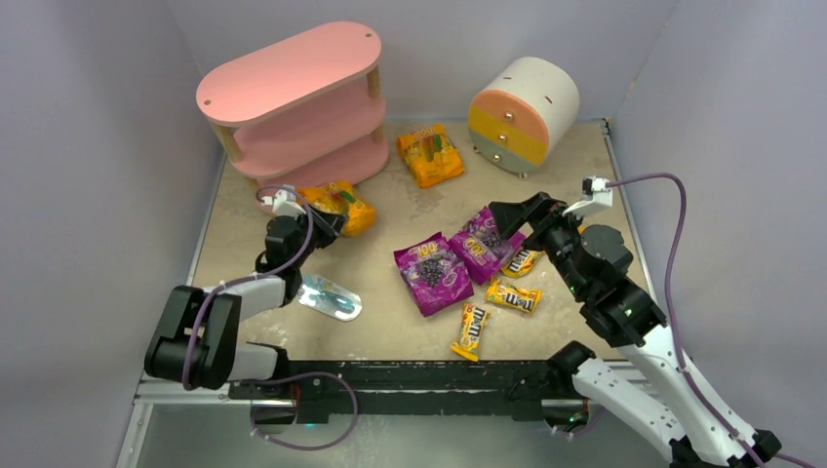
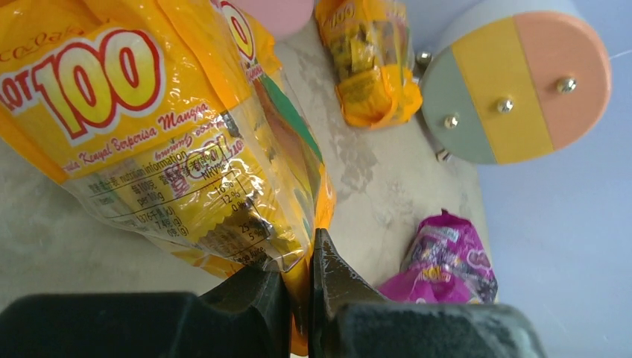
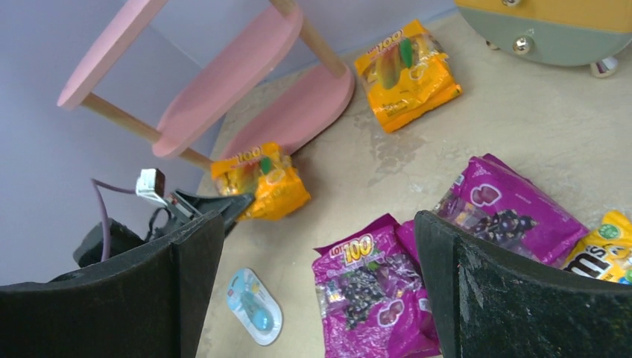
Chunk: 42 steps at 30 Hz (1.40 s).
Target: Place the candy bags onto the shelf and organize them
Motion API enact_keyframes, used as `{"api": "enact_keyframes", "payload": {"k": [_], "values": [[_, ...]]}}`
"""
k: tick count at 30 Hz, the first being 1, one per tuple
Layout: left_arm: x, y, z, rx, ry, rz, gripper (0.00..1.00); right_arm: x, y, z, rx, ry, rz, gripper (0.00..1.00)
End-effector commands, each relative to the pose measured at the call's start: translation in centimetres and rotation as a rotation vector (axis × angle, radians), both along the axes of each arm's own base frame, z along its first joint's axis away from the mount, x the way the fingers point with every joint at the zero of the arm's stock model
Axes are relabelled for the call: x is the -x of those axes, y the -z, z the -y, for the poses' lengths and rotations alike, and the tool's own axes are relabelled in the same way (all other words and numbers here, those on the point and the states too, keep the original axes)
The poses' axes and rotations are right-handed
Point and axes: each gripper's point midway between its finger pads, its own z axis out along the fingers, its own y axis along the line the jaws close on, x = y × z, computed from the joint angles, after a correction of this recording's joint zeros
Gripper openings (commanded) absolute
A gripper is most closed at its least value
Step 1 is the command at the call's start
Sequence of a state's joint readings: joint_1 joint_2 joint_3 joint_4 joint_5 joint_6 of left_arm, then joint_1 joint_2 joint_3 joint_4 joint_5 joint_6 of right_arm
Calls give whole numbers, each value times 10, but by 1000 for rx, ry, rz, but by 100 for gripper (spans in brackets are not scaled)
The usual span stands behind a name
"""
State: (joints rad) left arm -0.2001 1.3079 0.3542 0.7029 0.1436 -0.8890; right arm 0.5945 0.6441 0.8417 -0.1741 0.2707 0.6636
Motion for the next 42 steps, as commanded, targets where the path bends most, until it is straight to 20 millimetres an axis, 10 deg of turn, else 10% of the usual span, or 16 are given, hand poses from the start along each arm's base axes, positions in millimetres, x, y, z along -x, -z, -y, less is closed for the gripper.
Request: {"api": "enact_keyframes", "payload": {"k": [1, 6, 17, 27, 36, 42], "values": [[-35, -121, 3, 45, 43, 457, 0, 3, -6, 9, 36, 23, 27, 99], [-47, -128, 9, 20, 80, 475, 0, 1, -3, 9, 45, 27, 25, 99], [-108, -66, -25, 54, -47, 351, 0, 7, -14, 14, 39, 26, 54, 99], [-125, -6, -35, 126, -61, 209, 1, 11, -16, 12, 25, 7, 50, 99], [-122, 19, -52, 92, -155, 43, 55, 10, -14, 12, 23, 10, 42, 99], [-109, 14, -73, -29, -242, -29, 69, 9, -10, 12, 28, 16, 35, 99]]}}
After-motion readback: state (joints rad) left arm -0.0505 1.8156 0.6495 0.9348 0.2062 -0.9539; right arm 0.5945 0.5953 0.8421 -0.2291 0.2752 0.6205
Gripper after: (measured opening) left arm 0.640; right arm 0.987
